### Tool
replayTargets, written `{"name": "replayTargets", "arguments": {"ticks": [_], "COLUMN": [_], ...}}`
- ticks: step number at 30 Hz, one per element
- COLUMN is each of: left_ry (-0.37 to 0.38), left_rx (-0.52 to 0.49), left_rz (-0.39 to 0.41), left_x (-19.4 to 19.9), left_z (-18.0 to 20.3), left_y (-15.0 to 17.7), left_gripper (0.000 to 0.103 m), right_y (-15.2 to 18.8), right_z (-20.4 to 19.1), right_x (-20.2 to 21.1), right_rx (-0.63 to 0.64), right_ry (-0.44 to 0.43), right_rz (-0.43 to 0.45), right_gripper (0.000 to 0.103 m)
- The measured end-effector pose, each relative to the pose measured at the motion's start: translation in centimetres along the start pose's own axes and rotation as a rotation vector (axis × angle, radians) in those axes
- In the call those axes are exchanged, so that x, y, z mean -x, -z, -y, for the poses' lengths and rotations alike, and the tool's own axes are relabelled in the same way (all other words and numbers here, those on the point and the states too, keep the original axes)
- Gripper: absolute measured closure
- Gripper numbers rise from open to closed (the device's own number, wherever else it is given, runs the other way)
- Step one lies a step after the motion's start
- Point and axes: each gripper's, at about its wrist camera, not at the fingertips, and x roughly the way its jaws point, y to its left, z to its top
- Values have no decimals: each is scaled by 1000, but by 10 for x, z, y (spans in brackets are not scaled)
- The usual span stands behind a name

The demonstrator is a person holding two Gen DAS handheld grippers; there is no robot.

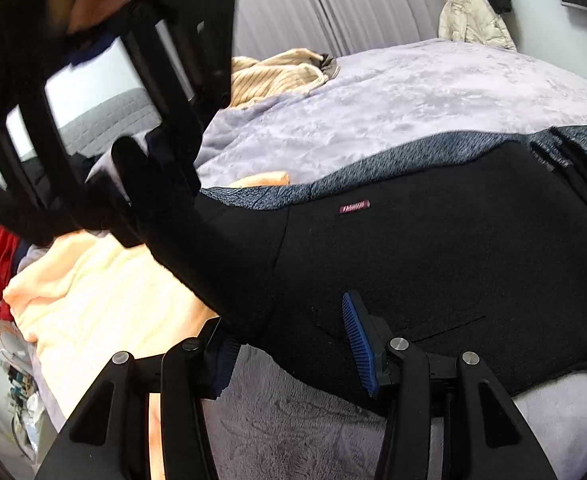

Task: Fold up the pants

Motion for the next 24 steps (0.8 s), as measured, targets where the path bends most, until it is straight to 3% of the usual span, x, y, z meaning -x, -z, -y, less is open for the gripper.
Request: {"name": "replayTargets", "arguments": {"ticks": [6, 13, 19, 24], "left_ry": [13, 73, 148, 240], "left_rx": [-59, -156, -296, -428], "left_rz": [131, 284, 362, 362], "left_x": [41, 109, 150, 164], "left_z": [12, 54, 135, 215], "left_y": [-31, -72, -92, -89], "left_gripper": [53, 53, 53, 53], "right_y": [52, 138, 256, 359], "right_z": [64, 106, 166, 220], "right_x": [72, 149, 178, 157], "right_rx": [-229, -343, -513, -696], "right_ry": [-224, -341, -385, -416], "right_rz": [207, 452, 643, 724], "right_gripper": [83, 83, 83, 83]}}
